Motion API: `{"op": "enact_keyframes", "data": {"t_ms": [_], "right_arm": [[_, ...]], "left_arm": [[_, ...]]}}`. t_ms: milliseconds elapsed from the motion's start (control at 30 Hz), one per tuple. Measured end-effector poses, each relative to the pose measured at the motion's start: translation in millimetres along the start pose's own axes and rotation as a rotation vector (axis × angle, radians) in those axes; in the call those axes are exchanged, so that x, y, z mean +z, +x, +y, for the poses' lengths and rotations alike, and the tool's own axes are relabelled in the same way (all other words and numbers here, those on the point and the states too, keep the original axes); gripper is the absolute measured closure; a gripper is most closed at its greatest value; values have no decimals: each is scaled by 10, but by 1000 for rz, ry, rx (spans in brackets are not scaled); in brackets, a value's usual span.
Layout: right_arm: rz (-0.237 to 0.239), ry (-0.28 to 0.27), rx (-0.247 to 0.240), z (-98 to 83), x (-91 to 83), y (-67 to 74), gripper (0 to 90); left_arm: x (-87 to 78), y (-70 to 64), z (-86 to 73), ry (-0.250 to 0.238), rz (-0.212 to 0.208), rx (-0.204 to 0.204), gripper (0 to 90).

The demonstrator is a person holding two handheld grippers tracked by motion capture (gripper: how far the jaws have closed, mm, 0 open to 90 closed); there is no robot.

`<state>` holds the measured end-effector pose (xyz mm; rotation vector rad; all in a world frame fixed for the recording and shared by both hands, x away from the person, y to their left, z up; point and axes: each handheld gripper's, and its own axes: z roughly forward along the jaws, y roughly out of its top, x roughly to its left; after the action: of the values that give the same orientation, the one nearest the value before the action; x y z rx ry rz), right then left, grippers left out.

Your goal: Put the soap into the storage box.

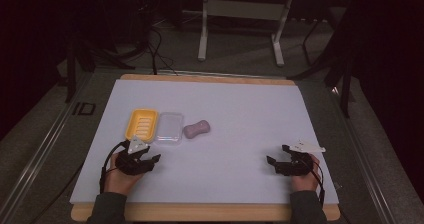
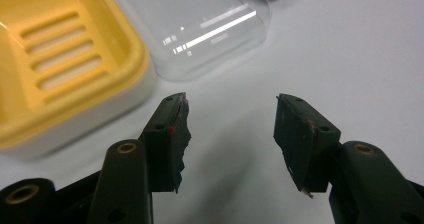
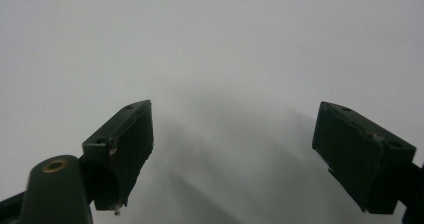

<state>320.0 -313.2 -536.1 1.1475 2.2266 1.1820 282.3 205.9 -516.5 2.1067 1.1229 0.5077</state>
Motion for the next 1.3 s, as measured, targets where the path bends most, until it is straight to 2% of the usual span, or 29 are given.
{"op": "enact_keyframes", "data": {"t_ms": [100, 133, 267, 367, 600, 733, 767, 967, 1067, 1300], "right_arm": [[7, -11, 9, -4, -11, -10, 169], [15, -44, 34, -19, -43, -37, 192], [26, -73, 51, -33, -72, -55, 191], [28, -73, 53, -33, -73, -58, 190], [27, -80, 37, -35, -78, -42, 182], [26, -78, 32, -34, -80, -39, 182], [24, -80, 33, -35, -82, -38, 182], [22, -79, 30, -34, -82, -32, 182], [22, -82, 29, -35, -82, -30, 182], [21, -83, 28, -36, -85, -29, 182]], "left_arm": [[-29, 15, 71, -9, 9, 13, 467], [-58, 29, 137, -23, 10, 16, 465], [-122, 65, 310, -41, 4, 46, 457], [-122, 79, 381, -41, 0, 62, 458], [-108, 112, 670, -31, -16, 124, 462], [-100, 125, 739, -31, -23, 129, 462], [-83, 139, 809, -26, -28, 144, 462], [-38, 156, 924, -14, -35, 172, 460], [-14, 168, 966, -28, -53, 165, 460], [56, 179, 1065, -18, -64, 177, 460]]}}
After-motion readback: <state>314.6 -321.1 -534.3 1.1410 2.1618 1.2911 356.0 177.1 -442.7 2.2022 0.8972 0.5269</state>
